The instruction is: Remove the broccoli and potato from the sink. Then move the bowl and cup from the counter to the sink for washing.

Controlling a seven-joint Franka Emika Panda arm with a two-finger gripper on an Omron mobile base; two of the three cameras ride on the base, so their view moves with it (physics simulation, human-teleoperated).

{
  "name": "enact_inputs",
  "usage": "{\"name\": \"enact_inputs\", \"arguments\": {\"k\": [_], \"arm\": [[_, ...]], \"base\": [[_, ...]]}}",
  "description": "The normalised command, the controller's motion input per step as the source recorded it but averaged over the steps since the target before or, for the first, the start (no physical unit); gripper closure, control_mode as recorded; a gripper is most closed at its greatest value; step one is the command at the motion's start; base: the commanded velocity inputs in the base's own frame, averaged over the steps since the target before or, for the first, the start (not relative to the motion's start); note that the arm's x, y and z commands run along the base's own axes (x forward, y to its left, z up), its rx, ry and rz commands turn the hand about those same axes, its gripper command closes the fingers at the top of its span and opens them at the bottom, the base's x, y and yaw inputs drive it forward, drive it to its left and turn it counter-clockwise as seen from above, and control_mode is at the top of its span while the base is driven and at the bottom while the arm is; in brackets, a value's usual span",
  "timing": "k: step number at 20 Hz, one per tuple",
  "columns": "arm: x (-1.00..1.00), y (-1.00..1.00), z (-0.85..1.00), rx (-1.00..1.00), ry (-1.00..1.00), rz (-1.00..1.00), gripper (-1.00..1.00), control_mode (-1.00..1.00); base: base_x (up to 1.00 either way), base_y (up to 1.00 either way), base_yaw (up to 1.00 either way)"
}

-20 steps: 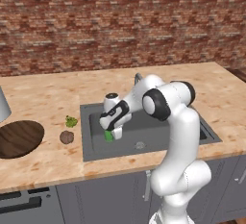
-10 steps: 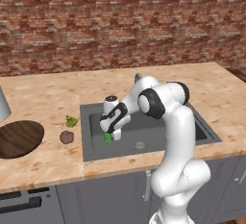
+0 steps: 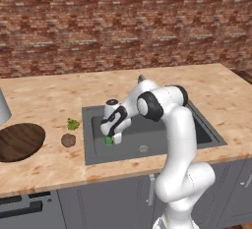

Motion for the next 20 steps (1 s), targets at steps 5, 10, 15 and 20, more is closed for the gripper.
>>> {"name": "enact_inputs", "arguments": {"k": [5,10,15,20], "arm": [[0.22,0.06,-0.13,0.00,-0.03,0.00,1.00,-1.00],[0.23,0.07,-0.16,0.01,-0.01,0.00,1.00,-1.00],[0.24,0.09,-0.17,0.03,0.00,0.00,1.00,-1.00],[0.23,0.08,-0.17,0.06,0.00,0.01,1.00,-1.00]], "base": [[0.00,0.00,0.00],[0.00,0.00,0.00],[0.00,0.00,0.00],[0.00,0.00,0.00]]}}
